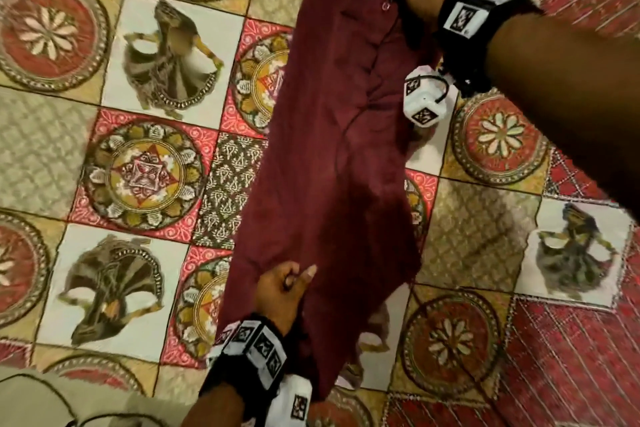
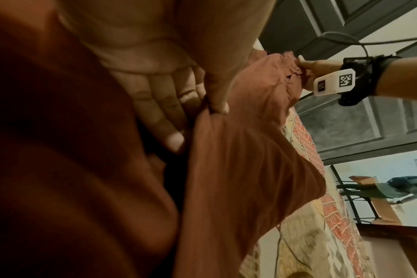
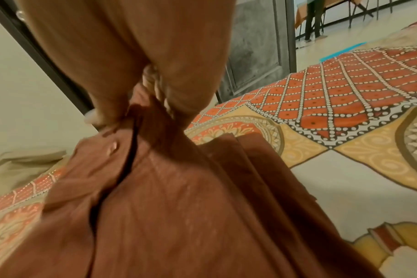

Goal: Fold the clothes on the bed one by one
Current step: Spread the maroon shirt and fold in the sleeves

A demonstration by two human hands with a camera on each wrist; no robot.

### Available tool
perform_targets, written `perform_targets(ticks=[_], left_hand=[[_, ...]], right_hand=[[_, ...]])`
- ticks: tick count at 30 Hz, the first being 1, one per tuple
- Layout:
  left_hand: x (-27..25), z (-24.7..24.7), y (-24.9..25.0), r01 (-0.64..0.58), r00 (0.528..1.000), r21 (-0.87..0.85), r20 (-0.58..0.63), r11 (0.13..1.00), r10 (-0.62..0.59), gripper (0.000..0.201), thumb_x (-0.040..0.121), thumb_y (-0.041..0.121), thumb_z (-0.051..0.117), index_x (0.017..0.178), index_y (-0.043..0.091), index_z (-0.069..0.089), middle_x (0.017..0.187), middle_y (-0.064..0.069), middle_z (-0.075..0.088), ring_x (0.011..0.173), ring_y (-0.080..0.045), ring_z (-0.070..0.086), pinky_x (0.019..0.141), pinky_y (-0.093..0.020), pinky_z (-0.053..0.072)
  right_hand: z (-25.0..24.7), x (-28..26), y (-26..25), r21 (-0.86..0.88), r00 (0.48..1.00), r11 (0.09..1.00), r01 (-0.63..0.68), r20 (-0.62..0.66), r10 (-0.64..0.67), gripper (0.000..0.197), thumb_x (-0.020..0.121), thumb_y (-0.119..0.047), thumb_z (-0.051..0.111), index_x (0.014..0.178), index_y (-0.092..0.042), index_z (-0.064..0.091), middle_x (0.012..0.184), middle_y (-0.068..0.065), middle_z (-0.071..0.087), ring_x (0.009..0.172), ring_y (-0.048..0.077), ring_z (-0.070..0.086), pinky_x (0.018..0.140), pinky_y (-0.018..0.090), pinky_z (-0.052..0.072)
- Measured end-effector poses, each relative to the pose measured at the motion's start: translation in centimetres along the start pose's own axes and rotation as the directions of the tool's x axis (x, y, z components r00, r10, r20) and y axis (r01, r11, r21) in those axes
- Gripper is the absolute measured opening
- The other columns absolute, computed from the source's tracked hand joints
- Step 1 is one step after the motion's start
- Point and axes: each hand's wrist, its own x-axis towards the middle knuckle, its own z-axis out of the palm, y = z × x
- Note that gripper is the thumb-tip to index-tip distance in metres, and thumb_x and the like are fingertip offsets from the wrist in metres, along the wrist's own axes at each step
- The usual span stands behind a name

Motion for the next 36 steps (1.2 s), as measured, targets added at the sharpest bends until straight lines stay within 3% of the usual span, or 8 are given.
perform_targets(ticks=[3, 5, 11, 18, 24, 29, 32, 36], left_hand=[[0.2, -0.4, -0.7, 0.105, 0.993, 0.016, 0.058, 0.994, -0.106, 0.04, 0.07, 0.056, 0.072, 0.06, 0.023, 0.05, 0.049, 0.009, 0.035, 0.046, -0.011, 0.035, 0.056, -0.03, 0.051], [0.1, -0.8, -0.6, 0.098, 0.992, 0.069, 0.078, 0.993, -0.103, 0.037, 0.069, 0.059, 0.07, 0.063, 0.026, 0.054, 0.048, 0.009, 0.043, 0.046, -0.012, 0.04, 0.059, -0.03, 0.049], [-0.4, -2.3, 4.3, -0.156, 0.988, 0.339, 0.063, 0.928, 0.143, 0.035, 0.082, 0.032, 0.078, 0.1, 0.04, 0.048, 0.07, 0.014, 0.067, 0.061, 0.001, 0.064, 0.061, -0.02, 0.048], [1.2, -2.2, 4.9, 0.015, 0.996, 0.271, 0.077, 0.963, -0.037, 0.047, 0.075, 0.024, 0.086, 0.104, 0.03, 0.05, 0.069, 0.003, 0.068, 0.069, -0.013, 0.067, 0.082, -0.037, 0.055], [-0.8, -1.5, 6.1, -0.155, 0.987, 0.42, 0.094, 0.894, 0.127, 0.045, 0.084, 0.017, 0.076, 0.113, 0.024, 0.043, 0.085, 0.007, 0.06, 0.082, -0.022, 0.063, 0.085, -0.044, 0.052], [0.3, -2.4, 11.8, -0.637, 0.692, 0.722, 0.381, 0.27, 0.613, 0.042, 0.091, 0.033, 0.055, 0.13, 0.018, 0.052, 0.139, -0.005, 0.051, 0.125, -0.029, 0.049, 0.101, -0.045, 0.043], [3.8, -1.6, 12.6, -0.648, 0.689, 0.753, 0.512, 0.117, 0.513, 0.065, 0.088, 0.048, 0.063, 0.144, 0.018, 0.046, 0.159, 0.0, 0.034, 0.147, -0.022, 0.03, 0.111, -0.045, 0.033], [8.8, -1.6, 12.2, -0.616, 0.757, 0.787, 0.579, 0.035, 0.303, 0.115, 0.072, 0.072, 0.068, 0.158, 0.015, 0.017, 0.167, 0.001, 0.008, 0.153, -0.018, 0.008, 0.122, -0.04, 0.013]], right_hand=[[-0.6, -1.6, -0.2, -0.216, 0.995, 0.974, -0.075, -0.078, 0.06, 0.028, 0.093, -0.052, 0.051, 0.073, -0.033, 0.049, 0.103, -0.011, 0.064, 0.119, 0.019, 0.062, 0.091, 0.014, 0.042], [-1.3, -6.2, -0.2, -0.194, 0.979, 0.971, 0.139, -0.119, -0.164, 0.025, 0.096, -0.048, 0.058, 0.096, -0.024, 0.064, 0.101, -0.007, 0.061, 0.111, 0.021, 0.062, 0.091, 0.018, 0.042], [0.9, -30.5, 2.3, -0.224, 0.836, 0.82, 0.527, 0.306, -0.454, 0.021, 0.097, -0.011, 0.056, 0.106, -0.008, 0.075, 0.109, 0.012, 0.071, 0.104, 0.024, 0.059, 0.09, 0.042, 0.05], [6.9, -38.6, 9.8, -0.478, 0.869, 0.77, 0.424, 0.453, -0.197, 0.061, 0.104, -0.049, 0.035, 0.156, -0.016, 0.037, 0.165, 0.001, 0.029, 0.154, 0.022, 0.022, 0.117, 0.048, 0.03], [5.4, -42.3, 12.6, -0.48, 0.95, 0.852, 0.212, 0.305, -0.064, 0.079, 0.101, -0.068, 0.025, 0.16, -0.015, 0.024, 0.169, -0.001, 0.014, 0.157, 0.02, 0.009, 0.122, 0.054, 0.02], [4.1, -37.2, 6.5, -0.37, 0.926, 0.855, 0.362, 0.042, -0.375, 0.039, 0.103, -0.025, 0.045, 0.133, -0.009, 0.064, 0.148, 0.008, 0.054, 0.142, 0.028, 0.045, 0.114, 0.049, 0.037], [5.6, -30.8, 5.1, -0.231, 0.949, 0.924, 0.304, -0.017, -0.316, 0.035, 0.093, -0.012, 0.051, 0.122, -0.005, 0.069, 0.125, 0.012, 0.068, 0.113, 0.035, 0.062, 0.099, 0.045, 0.048], [6.5, -23.7, 6.8, 0.062, 0.967, 0.975, -0.215, -0.126, 0.221, 0.039, 0.09, -0.028, 0.073, 0.122, -0.009, 0.063, 0.103, 0.007, 0.065, 0.095, 0.028, 0.063, 0.088, 0.045, 0.053]])
